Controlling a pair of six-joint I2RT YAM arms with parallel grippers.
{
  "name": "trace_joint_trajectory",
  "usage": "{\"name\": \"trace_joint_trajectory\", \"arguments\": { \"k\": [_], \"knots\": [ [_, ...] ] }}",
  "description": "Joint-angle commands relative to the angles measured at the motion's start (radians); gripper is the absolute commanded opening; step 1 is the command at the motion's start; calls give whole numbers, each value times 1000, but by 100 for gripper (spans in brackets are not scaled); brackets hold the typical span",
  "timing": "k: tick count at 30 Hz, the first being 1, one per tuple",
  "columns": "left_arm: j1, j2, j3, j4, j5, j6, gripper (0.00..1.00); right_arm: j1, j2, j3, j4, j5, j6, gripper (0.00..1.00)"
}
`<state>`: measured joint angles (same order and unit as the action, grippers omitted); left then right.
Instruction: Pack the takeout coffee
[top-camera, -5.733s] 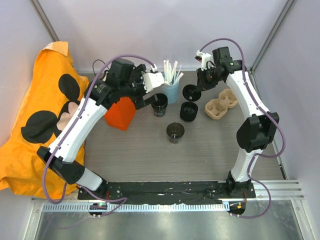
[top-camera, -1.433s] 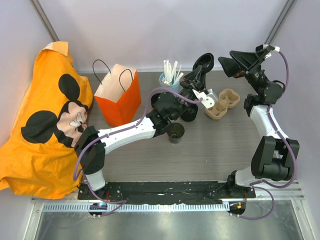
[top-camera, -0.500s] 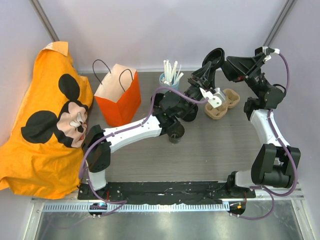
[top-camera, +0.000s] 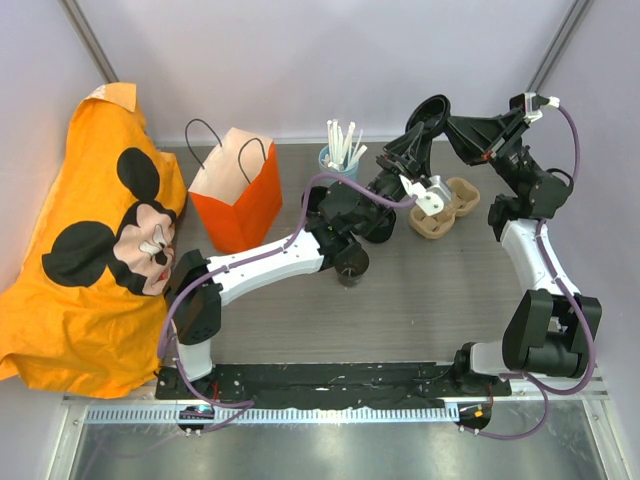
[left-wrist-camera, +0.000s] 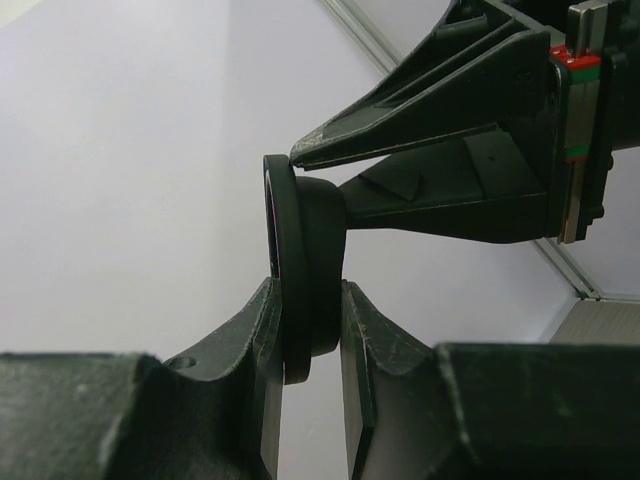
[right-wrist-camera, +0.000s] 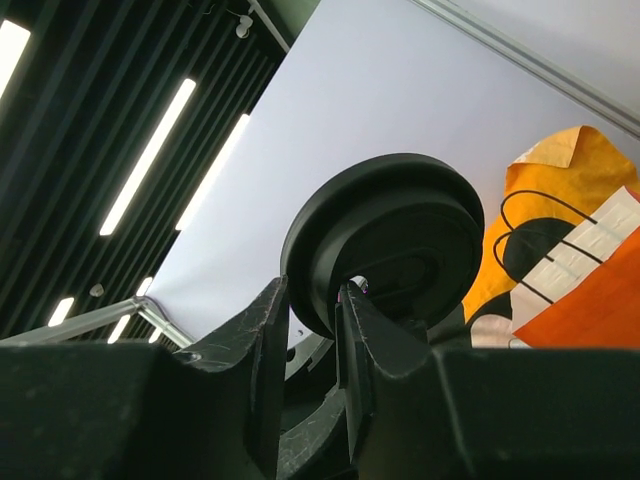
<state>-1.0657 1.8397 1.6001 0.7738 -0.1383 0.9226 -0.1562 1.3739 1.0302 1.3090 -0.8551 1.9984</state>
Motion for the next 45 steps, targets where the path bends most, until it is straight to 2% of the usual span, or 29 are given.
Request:
{"name": "trace_joint_trajectory", "arguments": {
  "k": [1,4,9,12,13,15,16,18,19,21,22,24,25,28,30,32,33,35,36,37,38,39,40,41,42,43,44,45],
  "knots": [
    [-2,-14,-6,64,-7,-16,0,6,-42,39,358,-16,249,29],
    [0,-8,3,52,-26,-21,0,9,-45,47,358,-24,246,24],
    [4,6,57,6,-61,-57,0,21,-47,53,358,-33,226,23],
    [4,7,60,-4,-55,-59,0,23,-49,60,358,-36,215,11],
    [4,6,57,-7,-55,-59,3,23,-47,65,358,-36,211,6],
    [4,0,49,-13,-52,-67,9,24,-44,76,358,-35,208,1],
    [4,-5,46,-16,-52,-67,18,23,-42,79,357,-35,206,1],
    [4,-13,31,-19,-58,-67,29,23,-41,88,357,-36,201,1],
    [4,-23,24,-21,-63,-68,43,23,-41,88,357,-38,201,1],
    [4,-36,8,-28,-73,-65,57,23,-36,94,355,-45,195,1],
    [4,-54,-8,-36,-86,-64,72,23,-35,99,357,-50,194,1],
    [6,-80,-28,-50,-95,-51,86,21,-26,103,355,-53,189,1],
    [9,-115,-55,-66,-106,-42,97,21,-21,106,355,-56,189,1],
    [26,-201,-112,-113,-132,-28,100,17,-12,126,328,-87,154,1],
    [35,-249,-127,-212,-156,-15,100,17,-19,143,219,-122,96,1],
    [61,-319,-120,-321,-188,-11,100,17,-36,163,64,-168,-36,1],
    [75,-344,-108,-469,-196,-17,100,18,-42,175,-11,-188,-103,1],
    [124,-399,-42,-647,-224,-89,100,15,-61,211,-222,-232,-289,1],
    [144,-410,-8,-859,-225,-122,100,17,-64,228,-319,-248,-364,1],
    [189,-421,62,-963,-222,-160,100,17,-68,247,-420,-257,-439,1],
    [213,-430,92,-1058,-218,-209,100,17,-73,298,-661,-271,-657,1],
    [234,-448,115,-1235,-212,-221,100,21,-72,342,-835,-269,-794,1],
    [275,-457,144,-1316,-208,-231,100,24,-68,396,-1029,-256,-979,1],
    [300,-467,150,-1379,-210,-278,100,39,-49,509,-1396,-193,-1270,1],
    [349,-468,173,-1513,-214,-300,100,50,-35,566,-1538,-161,-1417,1],
    [366,-464,187,-1580,-216,-326,100,58,-16,620,-1752,-127,-1513,1],
    [384,-456,204,-1641,-210,-358,100,79,-1,692,-1821,-107,-1650,1],
    [409,-432,246,-1774,-163,-398,100,90,26,721,-1882,-61,-1714,1]
  ]
}}
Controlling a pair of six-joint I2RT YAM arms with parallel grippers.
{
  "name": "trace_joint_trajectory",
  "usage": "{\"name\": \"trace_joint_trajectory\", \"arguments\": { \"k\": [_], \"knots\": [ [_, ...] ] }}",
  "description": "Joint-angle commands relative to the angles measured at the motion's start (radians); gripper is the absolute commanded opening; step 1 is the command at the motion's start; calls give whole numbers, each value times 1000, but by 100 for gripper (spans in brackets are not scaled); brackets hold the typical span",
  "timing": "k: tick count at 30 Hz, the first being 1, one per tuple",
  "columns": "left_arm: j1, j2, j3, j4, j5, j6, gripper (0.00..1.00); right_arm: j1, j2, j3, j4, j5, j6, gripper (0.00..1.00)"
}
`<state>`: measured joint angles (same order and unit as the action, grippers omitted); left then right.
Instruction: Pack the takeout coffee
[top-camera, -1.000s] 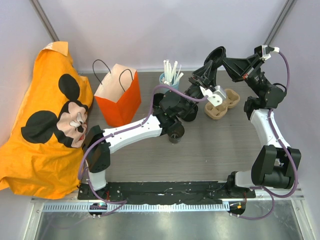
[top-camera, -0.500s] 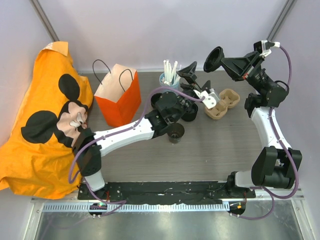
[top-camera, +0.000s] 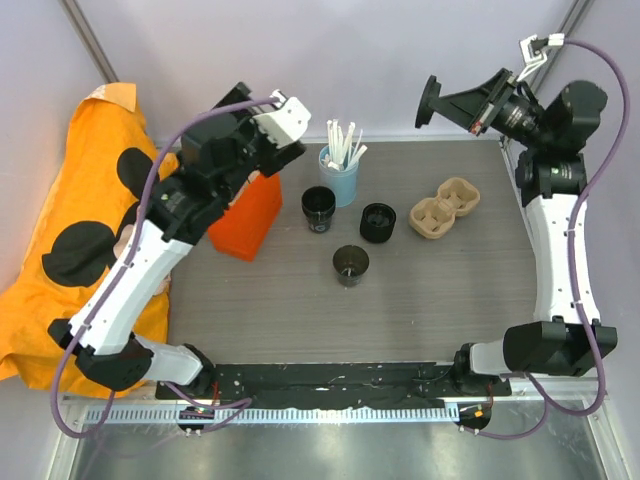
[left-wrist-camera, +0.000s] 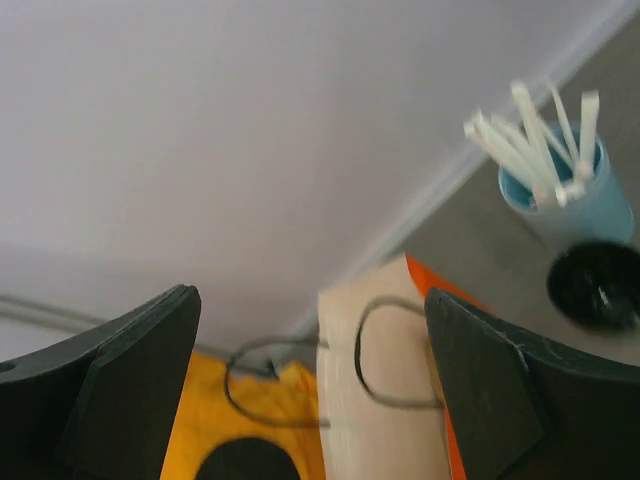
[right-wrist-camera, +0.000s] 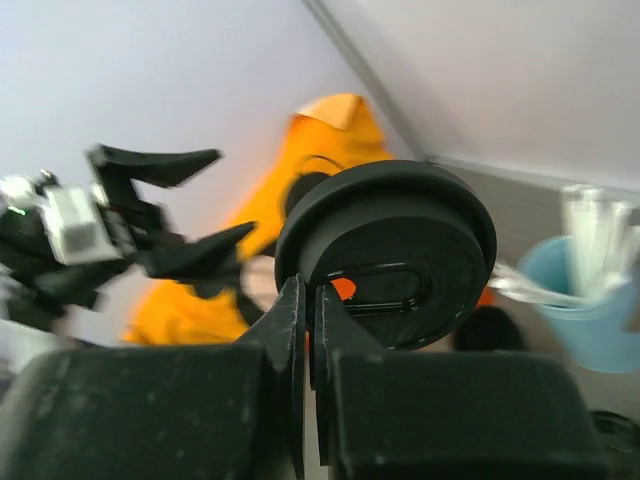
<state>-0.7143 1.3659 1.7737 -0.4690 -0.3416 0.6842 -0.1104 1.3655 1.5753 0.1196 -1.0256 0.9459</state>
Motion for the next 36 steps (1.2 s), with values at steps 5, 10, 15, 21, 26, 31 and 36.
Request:
{"name": "trace_joint_trajectory", "arguments": {
  "k": [5,10,15,21,26,31,36],
  "knots": [
    [85,113,159,-796,284,-301,100,217,70,304,-1061,420,-1054,1],
    [90,58,-25,-696,567,-402,100,403,23,220,-1208,625,-1326,1],
    [93,-59,-299,-436,628,-425,100,514,-46,86,-1221,811,-1463,1],
    [141,-66,-390,-358,728,-387,100,652,-51,-79,-1221,912,-1567,1],
    [193,-108,-369,-507,825,-250,100,739,13,-121,-1196,891,-1573,1],
    [216,-194,-326,-776,946,-20,100,802,84,-97,-1233,852,-1630,1],
    [262,-252,-309,-962,997,147,100,851,135,-74,-1230,842,-1662,1]
  ]
}}
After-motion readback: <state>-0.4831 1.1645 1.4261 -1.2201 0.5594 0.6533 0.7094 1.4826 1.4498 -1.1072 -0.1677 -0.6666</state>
